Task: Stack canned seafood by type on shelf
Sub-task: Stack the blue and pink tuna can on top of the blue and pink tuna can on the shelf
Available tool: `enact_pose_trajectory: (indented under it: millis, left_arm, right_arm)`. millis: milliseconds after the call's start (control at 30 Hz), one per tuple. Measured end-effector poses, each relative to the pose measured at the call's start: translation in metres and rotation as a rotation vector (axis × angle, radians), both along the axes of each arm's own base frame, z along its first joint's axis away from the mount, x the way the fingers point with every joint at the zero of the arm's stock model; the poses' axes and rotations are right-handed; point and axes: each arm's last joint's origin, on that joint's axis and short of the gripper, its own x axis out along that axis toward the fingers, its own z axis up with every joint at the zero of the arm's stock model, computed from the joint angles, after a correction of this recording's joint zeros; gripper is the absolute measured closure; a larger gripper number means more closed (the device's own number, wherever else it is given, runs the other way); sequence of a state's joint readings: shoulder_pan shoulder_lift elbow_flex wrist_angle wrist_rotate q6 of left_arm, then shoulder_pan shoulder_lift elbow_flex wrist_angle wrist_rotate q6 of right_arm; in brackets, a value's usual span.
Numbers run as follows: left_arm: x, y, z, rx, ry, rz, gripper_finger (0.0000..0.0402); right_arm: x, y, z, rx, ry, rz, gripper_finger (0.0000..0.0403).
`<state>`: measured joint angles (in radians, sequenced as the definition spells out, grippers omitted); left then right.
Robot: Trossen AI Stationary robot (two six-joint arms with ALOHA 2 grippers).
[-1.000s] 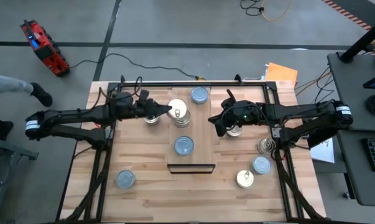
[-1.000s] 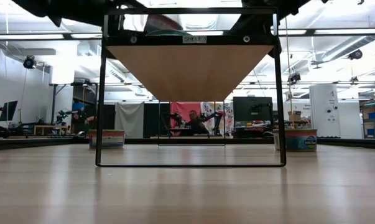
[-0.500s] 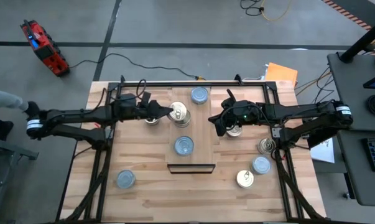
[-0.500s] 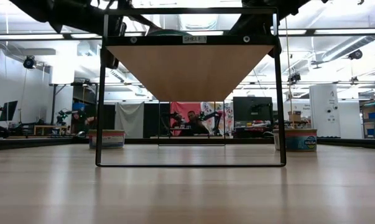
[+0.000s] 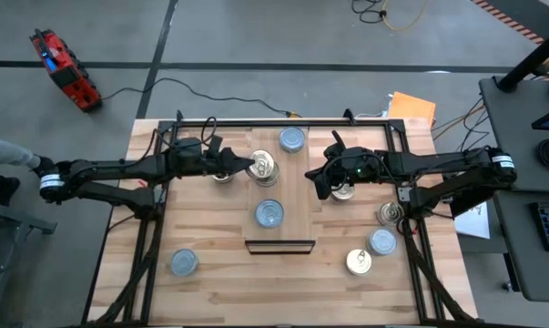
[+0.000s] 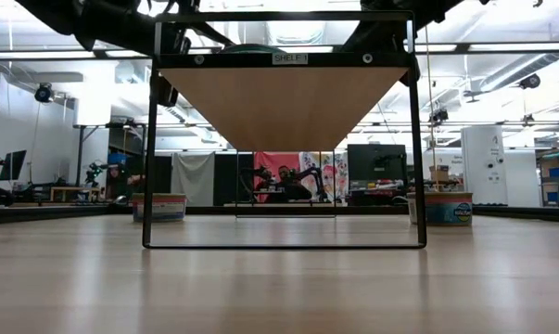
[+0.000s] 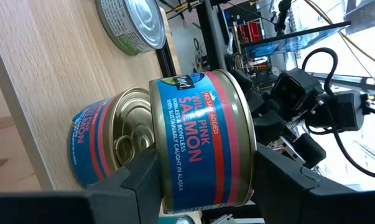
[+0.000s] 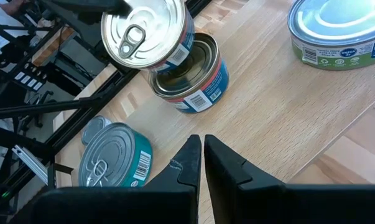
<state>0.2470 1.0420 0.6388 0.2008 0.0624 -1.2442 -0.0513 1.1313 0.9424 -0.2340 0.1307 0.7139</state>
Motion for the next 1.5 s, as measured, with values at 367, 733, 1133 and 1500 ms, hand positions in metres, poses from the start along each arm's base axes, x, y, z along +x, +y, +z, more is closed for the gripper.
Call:
enact_pose_trajectory:
  millis: [367,733,1133,1500]
  left_arm:
    - [0.0019,0.0005,-0.0024,-0.006,0.011,0.000,0.0199]
    - [0.0038,0.0011,-0.0045,-0.048,0.011,0.015,0.0188]
    - [0.0032,0.0016,-0.0065,-0.058,0.031,0.039,0.0163]
    - [0.0041,0.0018,-0.0018,-0.056,0.024,0.039,0.0127]
  right_arm:
    - [0.0000,0.0000,0.0000,0.000,0.000,0.000,0.0390]
    - [0.0000,0.0000,0.0000,0.000,0.000,0.000,0.0390]
    - [0.0000,0.0000,-0.0001,0.000,0.001,0.000,0.0390]
    - [0.0000,0.0000,-0.0001,0.000,0.001,-0.001,0.0390]
